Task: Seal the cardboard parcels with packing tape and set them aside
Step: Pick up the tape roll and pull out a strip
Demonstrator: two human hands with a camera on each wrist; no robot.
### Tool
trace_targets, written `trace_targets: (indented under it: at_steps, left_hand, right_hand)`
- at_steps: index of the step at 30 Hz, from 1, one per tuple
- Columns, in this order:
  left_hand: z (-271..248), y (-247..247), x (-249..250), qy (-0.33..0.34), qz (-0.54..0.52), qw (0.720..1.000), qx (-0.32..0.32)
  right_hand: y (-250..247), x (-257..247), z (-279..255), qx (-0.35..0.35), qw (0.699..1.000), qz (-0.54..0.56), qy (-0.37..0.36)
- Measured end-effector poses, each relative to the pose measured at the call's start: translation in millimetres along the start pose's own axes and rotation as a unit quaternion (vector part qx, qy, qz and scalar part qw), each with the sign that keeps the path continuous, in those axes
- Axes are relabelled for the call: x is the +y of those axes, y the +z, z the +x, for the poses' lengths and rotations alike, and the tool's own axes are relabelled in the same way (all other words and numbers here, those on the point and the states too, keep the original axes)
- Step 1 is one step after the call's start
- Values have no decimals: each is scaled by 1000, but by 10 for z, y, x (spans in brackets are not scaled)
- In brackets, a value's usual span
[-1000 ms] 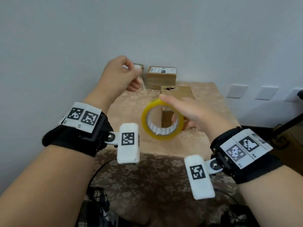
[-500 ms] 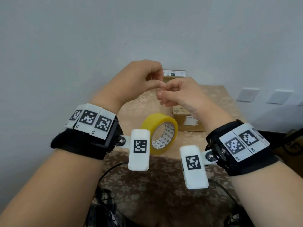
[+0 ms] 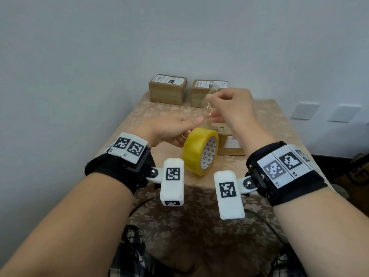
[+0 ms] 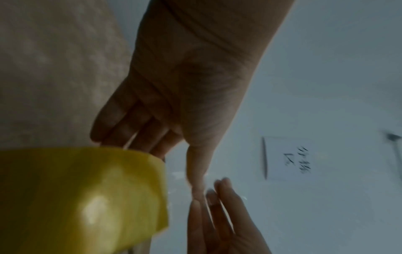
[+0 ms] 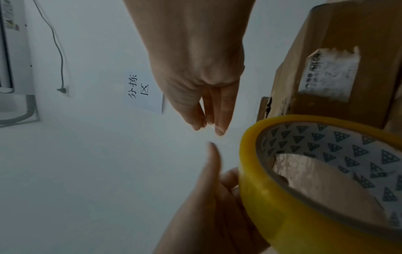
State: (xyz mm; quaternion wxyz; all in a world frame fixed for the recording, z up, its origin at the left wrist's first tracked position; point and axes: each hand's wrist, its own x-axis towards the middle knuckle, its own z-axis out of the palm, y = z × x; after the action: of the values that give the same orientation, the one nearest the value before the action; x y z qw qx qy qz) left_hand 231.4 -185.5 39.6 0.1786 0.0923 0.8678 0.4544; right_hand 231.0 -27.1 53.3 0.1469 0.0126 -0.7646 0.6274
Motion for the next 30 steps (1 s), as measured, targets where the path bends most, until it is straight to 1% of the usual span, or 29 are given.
trace_targets:
  at_steps: [1,2,5,6,8,10,12,14,17,18,20,22,25,27,30]
  left_hand:
    - [11,21,-37,13,-14,1000,-17]
    - [37,25,-65,25,-32,999,-7]
    - [64,-34,-41,36,-99,991,84]
    - [65,-53,-21,31,-115,989,89]
    - [47,-43,10,-3,-103,993,61]
    - [64,17,-9,-38,-43,998,24]
    - [94,119,-51,-39,-34,999,9]
    - [110,209,-69,-25,-83,996,21]
    - [139,246,-30,-8,-119,991,65]
    - [141,245,-2,4,-107,991,85]
    - [151,224,36,42,-21,990,130]
    - [171,206,40,64,79,978,183]
    - [195,165,11,87,141,955,246]
    - [207,126,-24,91,177,942,270]
    - [210,107,-51,89,206,936,270]
  right_hand:
    - [-17,10,12,8,1000,1,7]
    - [-37,12,23,17,1000,2,12]
    - [-113,13,62,40,999,30,15]
    - [-131,19,70,41,998,41,16]
    - [-137,27,57,25,998,51,17]
    - [-110,38,26,1,999,50,15]
    - [-76,18,-10,-12,999,44,2]
    - [-55,-6,-24,-8,999,33,-20]
    - [-71,-14,-10,33,998,23,-42]
    - [-86,-10,4,48,997,30,-43]
    - [-134,-5,42,75,995,44,-45]
    - [-186,25,87,93,994,35,-33]
    - [-268,76,115,94,995,15,5]
    - [-332,95,126,99,995,8,19]
    - [-370,114,136,89,996,17,23]
